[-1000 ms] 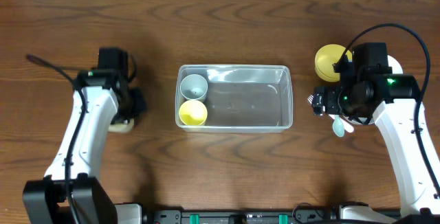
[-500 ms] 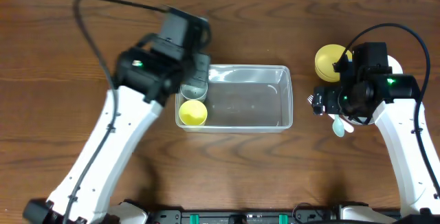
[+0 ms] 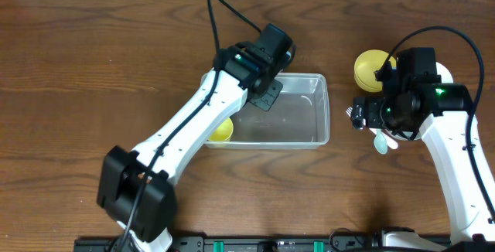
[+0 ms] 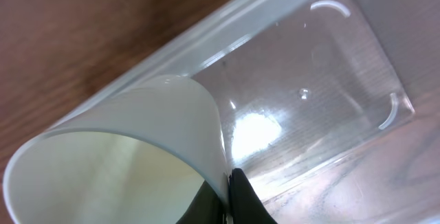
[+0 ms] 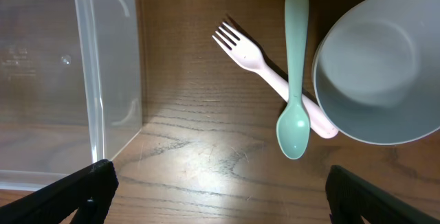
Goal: Pack container
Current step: 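Carry the white cup into the container and release it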
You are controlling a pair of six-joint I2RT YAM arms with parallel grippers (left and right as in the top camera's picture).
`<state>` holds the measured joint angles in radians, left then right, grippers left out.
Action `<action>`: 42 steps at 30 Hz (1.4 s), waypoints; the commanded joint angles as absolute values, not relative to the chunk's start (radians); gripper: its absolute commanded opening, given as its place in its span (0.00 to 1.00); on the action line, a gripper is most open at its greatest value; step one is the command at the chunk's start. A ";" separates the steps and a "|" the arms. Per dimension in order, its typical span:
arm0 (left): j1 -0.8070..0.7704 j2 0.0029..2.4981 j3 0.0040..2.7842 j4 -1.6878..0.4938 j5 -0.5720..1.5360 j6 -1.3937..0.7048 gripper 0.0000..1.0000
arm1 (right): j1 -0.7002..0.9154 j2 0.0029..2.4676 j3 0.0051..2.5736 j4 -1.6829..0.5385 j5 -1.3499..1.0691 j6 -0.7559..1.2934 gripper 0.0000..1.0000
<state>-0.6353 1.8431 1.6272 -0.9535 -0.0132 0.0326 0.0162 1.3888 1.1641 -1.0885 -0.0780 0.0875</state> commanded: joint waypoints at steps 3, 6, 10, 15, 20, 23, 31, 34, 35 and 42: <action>-0.633 1.907 1.631 -0.957 0.015 0.052 0.06 | 0.018 1.390 1.183 -1.088 -0.075 0.096 0.98; -0.623 1.941 1.629 -0.958 0.015 0.052 0.06 | 0.018 1.390 1.183 -1.088 -0.075 0.096 0.98; -0.593 1.983 1.626 -0.966 0.015 0.052 0.06 | 0.018 1.390 1.183 -1.089 -0.075 0.096 0.98; -0.546 2.004 1.626 -0.970 0.015 0.052 0.06 | 0.018 1.390 1.183 -1.089 -0.075 0.096 0.98; -0.516 2.003 1.626 -0.970 0.015 0.052 0.17 | 0.018 1.390 1.183 -1.089 -0.075 0.096 0.98; -0.514 2.003 1.626 -0.966 0.015 0.052 0.43 | 0.018 1.390 1.183 -1.089 -0.075 0.096 0.98; -0.527 1.942 1.653 -0.971 0.015 0.052 0.54 | 0.018 1.390 1.183 -1.092 -0.075 0.096 0.98; -0.524 1.865 1.689 -0.988 0.010 0.044 0.55 | 0.018 1.390 1.183 -1.092 -0.075 0.096 0.98; -0.519 1.834 1.696 -0.991 0.004 0.039 0.56 | 0.018 1.390 1.183 -1.092 -0.075 0.096 0.98; -0.383 1.607 1.699 -1.050 -0.070 -0.010 0.57 | 0.018 1.390 1.183 -1.092 -0.075 0.096 0.96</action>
